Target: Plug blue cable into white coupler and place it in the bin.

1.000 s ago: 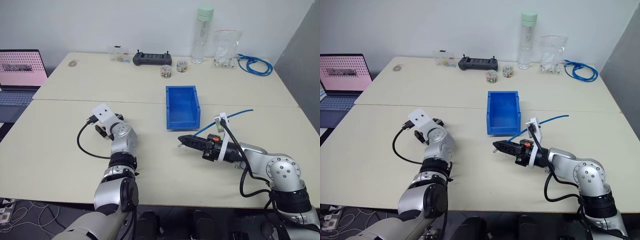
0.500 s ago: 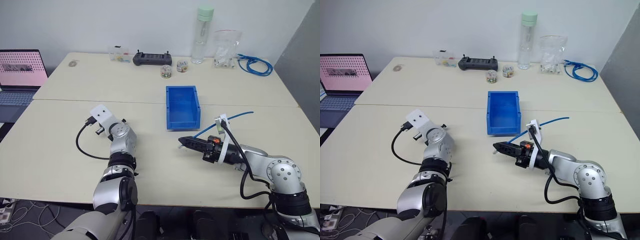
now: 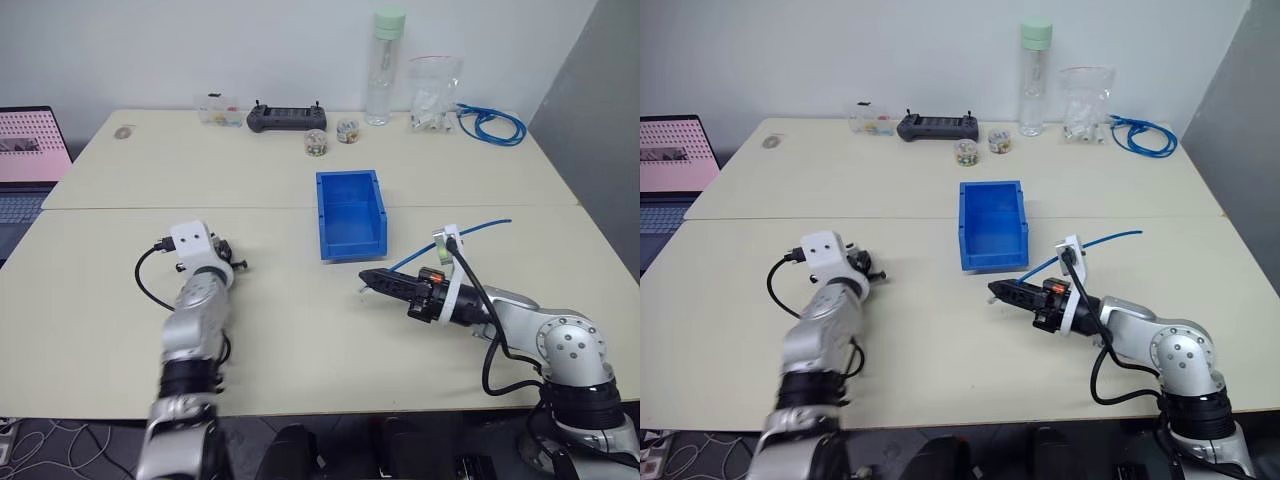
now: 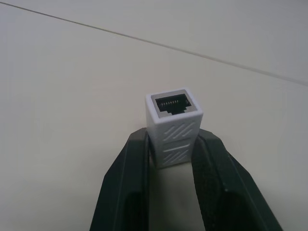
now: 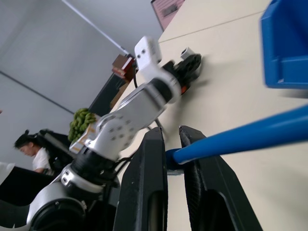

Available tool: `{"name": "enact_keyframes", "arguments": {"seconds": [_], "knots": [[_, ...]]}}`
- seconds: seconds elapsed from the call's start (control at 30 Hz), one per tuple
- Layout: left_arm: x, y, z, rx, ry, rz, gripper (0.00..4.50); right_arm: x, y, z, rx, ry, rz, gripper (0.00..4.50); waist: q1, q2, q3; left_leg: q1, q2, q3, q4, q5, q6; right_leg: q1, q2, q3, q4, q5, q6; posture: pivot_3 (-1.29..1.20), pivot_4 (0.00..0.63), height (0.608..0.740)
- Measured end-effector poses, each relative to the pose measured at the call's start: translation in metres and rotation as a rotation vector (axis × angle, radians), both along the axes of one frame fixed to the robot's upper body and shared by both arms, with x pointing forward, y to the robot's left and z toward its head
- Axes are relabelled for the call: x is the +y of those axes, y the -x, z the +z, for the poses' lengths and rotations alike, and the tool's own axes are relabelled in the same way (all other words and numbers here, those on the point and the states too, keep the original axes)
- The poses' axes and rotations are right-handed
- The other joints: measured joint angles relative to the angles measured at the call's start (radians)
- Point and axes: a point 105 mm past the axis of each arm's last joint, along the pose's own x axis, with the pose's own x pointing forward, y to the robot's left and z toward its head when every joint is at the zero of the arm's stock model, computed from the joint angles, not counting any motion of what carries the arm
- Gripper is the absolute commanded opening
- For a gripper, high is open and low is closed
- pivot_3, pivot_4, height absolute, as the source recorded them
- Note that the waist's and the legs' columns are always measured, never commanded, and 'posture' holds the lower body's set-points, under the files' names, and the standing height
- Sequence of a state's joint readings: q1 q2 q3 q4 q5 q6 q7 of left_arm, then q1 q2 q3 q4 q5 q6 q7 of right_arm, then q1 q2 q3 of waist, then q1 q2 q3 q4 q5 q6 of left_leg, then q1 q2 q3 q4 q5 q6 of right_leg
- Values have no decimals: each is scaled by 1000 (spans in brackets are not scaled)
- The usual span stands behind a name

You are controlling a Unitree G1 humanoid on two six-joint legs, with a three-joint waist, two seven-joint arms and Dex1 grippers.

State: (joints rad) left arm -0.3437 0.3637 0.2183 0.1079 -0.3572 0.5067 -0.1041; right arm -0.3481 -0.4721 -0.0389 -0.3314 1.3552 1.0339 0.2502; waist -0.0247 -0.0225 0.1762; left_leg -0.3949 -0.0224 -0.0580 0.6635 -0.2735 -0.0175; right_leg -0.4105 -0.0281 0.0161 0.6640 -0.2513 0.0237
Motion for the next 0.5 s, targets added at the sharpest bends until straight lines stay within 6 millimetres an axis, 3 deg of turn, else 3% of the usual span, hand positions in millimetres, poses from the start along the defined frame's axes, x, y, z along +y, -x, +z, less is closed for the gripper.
{"name": "enact_keyframes", "arguments": {"seconds": [0.07,0.13,0.3,0.37,0.5], "knots": [[-11,19,10,6,-35,-241,900,-1,0,4,-18,9,11,180,-3,0,0,0,1,-1,0,-2,3,0,1,-1,0,1,-1,0,150,740],[-35,44,20,8,-100,-537,900,-4,0,11,-49,35,29,180,-3,1,1,1,0,-1,-1,-2,3,1,1,-1,-1,0,-2,0,150,740],[-105,93,10,-4,-161,-1130,900,-2,4,20,-133,109,122,180,8,3,2,1,0,0,-1,-2,4,2,1,-1,-3,-1,-4,0,150,740],[-127,94,-1,-39,-183,-1293,900,0,6,11,-188,219,164,180,15,4,2,1,0,1,-1,-2,5,2,5,-2,-3,-1,-3,0,150,740],[-156,87,-23,-72,-189,-1450,900,6,11,-6,-289,362,254,180,18,3,2,0,0,1,0,-2,5,2,5,-2,-3,-1,-3,0,150,740]]}}
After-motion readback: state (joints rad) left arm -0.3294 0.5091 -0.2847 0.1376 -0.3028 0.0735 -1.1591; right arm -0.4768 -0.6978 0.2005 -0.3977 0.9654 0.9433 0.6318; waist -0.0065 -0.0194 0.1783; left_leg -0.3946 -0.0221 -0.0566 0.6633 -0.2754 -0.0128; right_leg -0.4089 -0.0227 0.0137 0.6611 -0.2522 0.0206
